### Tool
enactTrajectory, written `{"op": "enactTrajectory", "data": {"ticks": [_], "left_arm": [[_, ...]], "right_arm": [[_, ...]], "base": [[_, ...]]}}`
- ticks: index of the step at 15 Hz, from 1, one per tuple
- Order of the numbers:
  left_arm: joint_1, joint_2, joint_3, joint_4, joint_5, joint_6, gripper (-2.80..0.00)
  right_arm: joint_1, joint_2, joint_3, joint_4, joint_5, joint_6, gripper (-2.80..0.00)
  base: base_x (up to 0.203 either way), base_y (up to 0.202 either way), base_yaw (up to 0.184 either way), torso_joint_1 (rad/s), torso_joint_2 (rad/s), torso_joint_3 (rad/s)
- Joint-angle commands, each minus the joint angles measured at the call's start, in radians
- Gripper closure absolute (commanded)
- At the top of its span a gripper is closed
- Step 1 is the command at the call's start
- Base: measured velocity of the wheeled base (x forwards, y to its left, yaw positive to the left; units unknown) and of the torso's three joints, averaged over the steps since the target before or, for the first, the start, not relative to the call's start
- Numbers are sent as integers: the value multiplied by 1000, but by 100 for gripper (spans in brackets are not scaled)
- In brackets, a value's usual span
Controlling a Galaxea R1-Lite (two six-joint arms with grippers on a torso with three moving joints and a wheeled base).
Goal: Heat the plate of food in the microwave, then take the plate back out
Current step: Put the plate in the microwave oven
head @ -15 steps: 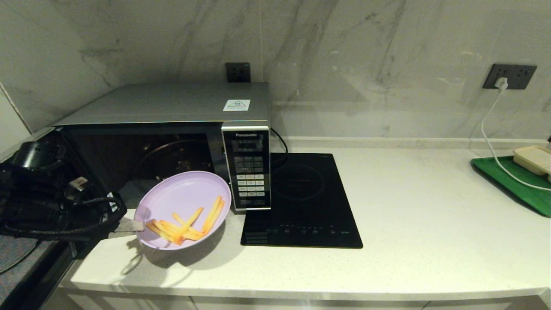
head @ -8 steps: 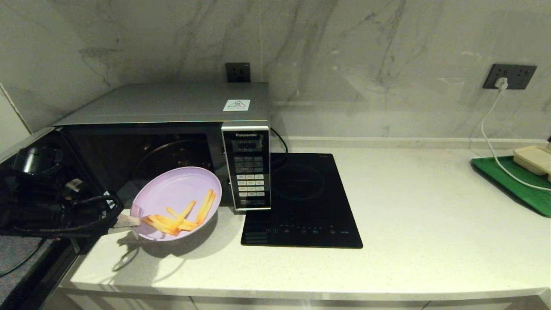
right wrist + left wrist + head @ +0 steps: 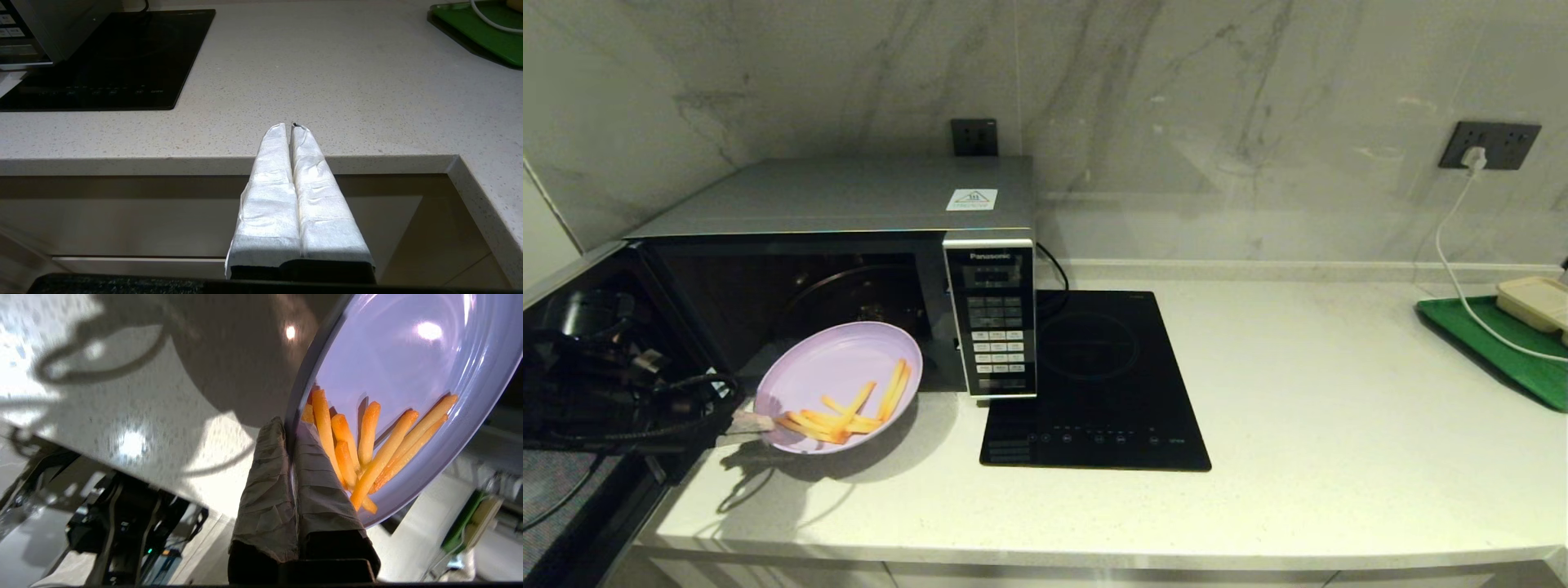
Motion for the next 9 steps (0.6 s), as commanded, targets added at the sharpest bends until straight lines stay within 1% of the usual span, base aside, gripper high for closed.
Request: {"op": "enactTrajectory", "data": {"ticks": [1,4,7,9], "left_arm": [[4,36,-21,-22,23,-39,0],[2,63,-70,-24,43,-105,0],[-8,87,-101,-24,53,-136,0],[-37,99,-114,-25,84,-149,0]], "right_arm": [[0,0,0,1,0,1,0],[0,0,0,1,0,1,0],[0,0,0,1,0,1,0],[0,0,0,1,0,1,0]], "base": [[0,0,0,0,0,0],[0,0,0,0,0,0],[0,0,0,0,0,0],[0,0,0,0,0,0]]}}
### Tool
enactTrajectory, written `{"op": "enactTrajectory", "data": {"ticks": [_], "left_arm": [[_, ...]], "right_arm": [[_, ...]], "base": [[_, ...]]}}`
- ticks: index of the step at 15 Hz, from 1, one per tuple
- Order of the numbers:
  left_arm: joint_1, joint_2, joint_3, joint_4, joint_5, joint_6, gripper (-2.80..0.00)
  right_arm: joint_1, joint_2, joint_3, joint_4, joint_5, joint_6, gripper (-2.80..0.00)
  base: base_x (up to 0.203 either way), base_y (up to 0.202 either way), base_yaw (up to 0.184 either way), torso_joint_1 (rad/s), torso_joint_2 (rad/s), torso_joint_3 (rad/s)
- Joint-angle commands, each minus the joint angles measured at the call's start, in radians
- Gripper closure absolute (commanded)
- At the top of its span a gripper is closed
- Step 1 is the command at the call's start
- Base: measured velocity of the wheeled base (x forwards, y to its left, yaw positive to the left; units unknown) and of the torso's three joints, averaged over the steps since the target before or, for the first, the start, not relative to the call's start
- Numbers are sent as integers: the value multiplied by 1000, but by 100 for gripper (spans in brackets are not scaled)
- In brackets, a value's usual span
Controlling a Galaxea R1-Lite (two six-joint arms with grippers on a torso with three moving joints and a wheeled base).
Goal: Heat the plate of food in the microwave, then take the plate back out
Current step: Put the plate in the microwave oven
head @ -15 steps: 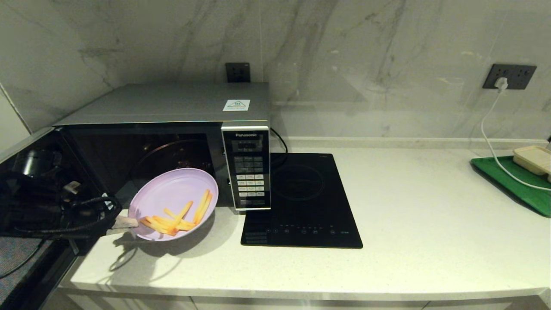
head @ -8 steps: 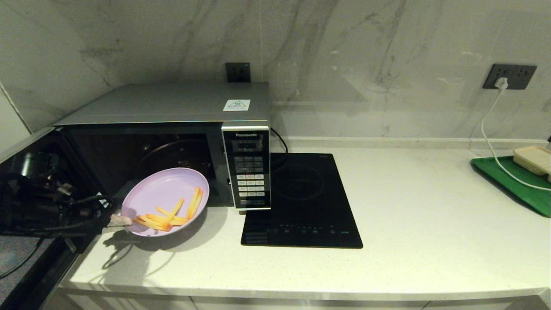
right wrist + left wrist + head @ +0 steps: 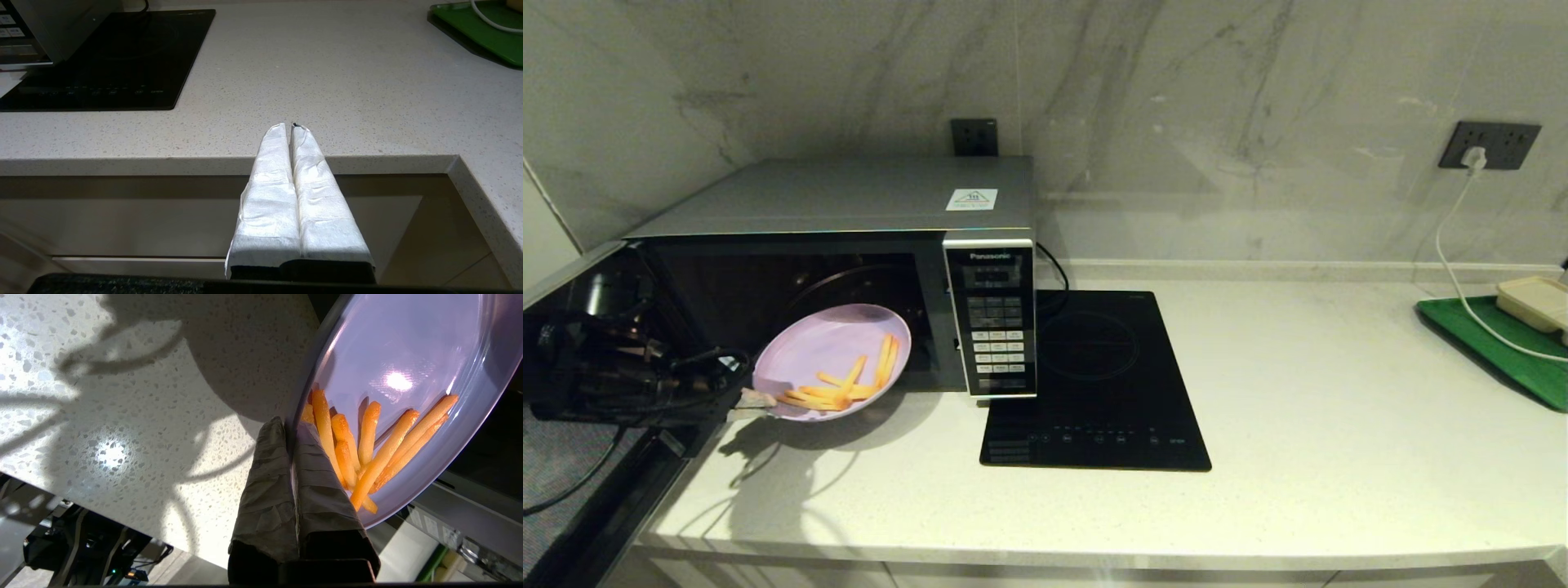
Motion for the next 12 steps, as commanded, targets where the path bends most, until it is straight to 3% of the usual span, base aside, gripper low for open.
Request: {"op": "enactTrajectory", "data": {"ticks": [1,5,12], "left_arm": [[-32,30,-18,0,17,-12,0],[-60,72,-106,2,43,-89,0],[-79,123,-201,8,70,-139,0]], "right_arm": [[0,0,0,0,-1,1,0],[0,0,0,0,0,1,0],[0,0,0,0,-1,1,0]], "base": [[0,0,0,0,0,0],[0,0,0,0,0,0],[0,0,0,0,0,0]]}}
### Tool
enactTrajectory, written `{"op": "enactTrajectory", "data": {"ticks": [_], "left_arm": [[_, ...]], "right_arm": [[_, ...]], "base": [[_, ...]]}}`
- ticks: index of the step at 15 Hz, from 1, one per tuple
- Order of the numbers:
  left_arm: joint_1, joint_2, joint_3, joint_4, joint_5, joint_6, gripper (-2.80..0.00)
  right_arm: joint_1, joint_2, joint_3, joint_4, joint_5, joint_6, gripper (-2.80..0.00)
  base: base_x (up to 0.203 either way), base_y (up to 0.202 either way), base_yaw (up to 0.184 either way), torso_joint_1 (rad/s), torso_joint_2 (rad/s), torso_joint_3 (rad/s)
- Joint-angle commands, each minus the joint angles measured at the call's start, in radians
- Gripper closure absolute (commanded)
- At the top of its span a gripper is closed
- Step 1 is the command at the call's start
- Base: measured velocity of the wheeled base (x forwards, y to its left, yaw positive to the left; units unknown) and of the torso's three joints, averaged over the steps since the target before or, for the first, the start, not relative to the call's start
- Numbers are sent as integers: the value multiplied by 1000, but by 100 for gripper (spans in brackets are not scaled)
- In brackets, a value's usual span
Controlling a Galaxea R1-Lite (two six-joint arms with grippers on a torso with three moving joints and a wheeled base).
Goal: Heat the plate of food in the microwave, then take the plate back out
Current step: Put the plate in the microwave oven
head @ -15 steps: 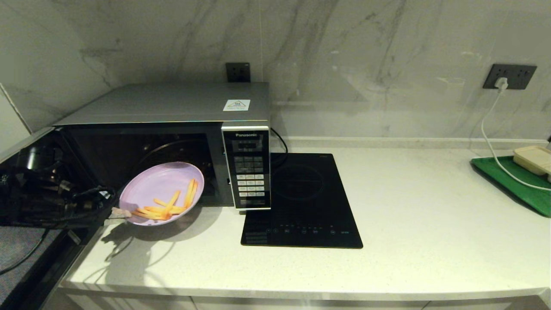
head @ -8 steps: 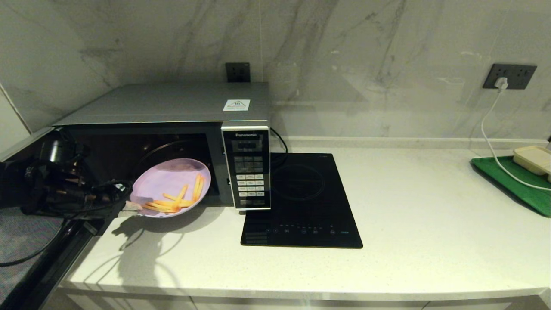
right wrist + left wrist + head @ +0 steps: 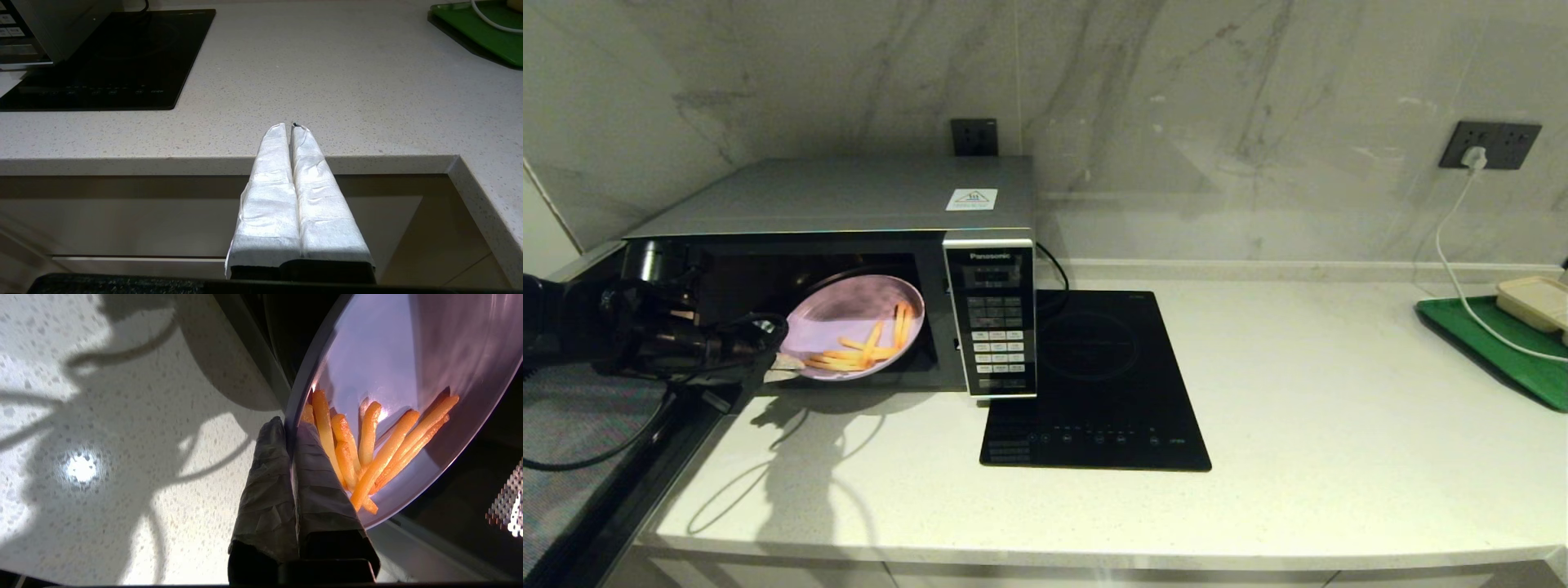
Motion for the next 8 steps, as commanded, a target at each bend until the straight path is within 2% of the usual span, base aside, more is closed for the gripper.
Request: {"op": "enactTrajectory", "data": {"ticks": [1,8], "left_arm": [[-1,32,-24,1,9,-10,0],[-1,72,-88,-2,15,-32,0]], "right_arm": [[0,0,0,1,-1,0,0],[0,0,0,1,-1,1,0]], "base": [[0,0,0,0,0,0],[0,0,0,0,0,0]]}}
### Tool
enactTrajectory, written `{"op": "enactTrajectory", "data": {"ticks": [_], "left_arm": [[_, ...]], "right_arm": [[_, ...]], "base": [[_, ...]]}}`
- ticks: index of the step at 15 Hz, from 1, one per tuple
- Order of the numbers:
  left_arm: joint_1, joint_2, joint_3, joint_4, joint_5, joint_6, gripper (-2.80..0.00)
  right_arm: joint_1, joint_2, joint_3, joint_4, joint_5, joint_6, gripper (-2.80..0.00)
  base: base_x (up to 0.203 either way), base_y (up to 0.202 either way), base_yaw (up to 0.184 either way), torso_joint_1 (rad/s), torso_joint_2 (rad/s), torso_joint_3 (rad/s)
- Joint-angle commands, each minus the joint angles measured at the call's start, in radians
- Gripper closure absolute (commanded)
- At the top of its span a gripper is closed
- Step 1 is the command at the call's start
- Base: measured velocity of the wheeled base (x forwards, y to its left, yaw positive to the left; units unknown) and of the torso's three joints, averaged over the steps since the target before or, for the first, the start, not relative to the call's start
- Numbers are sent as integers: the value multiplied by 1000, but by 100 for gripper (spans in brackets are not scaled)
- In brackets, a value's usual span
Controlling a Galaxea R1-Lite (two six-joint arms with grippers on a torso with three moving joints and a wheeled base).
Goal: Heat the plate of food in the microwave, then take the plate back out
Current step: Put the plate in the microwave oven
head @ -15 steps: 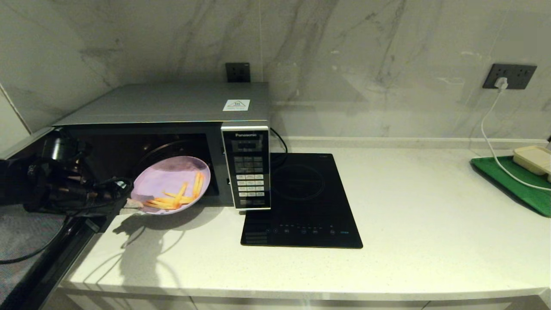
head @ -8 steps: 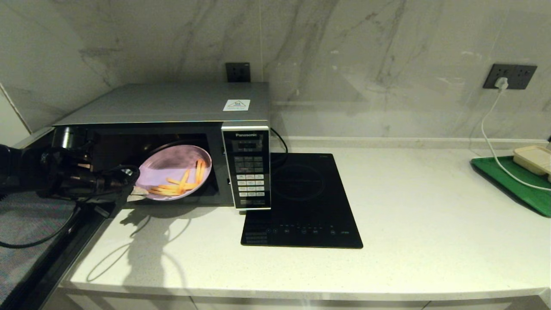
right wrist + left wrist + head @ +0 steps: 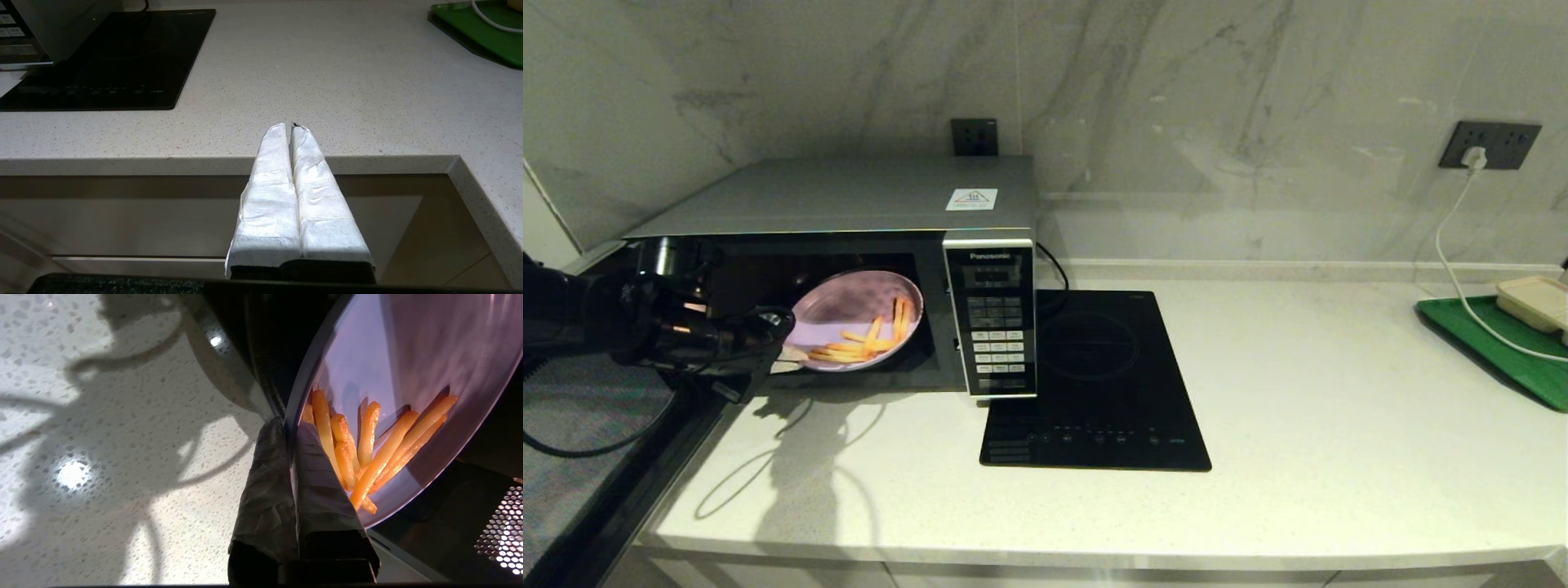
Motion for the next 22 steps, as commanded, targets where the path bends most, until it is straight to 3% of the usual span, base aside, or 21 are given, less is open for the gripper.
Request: {"op": "enactTrajectory", "data": {"ticks": [1,15,22], "left_arm": [[1,19,-23,-1,-1,-8,0],[-6,80,-81,-22,80,-38,0],[-6,91,-93,-27,81,-43,0]], "right_arm": [[0,0,0,1,0,1,0],[0,0,0,1,0,1,0],[0,0,0,1,0,0,0]], "base": [[0,0,0,0,0,0],[0,0,0,0,0,0],[0,0,0,0,0,0]]}}
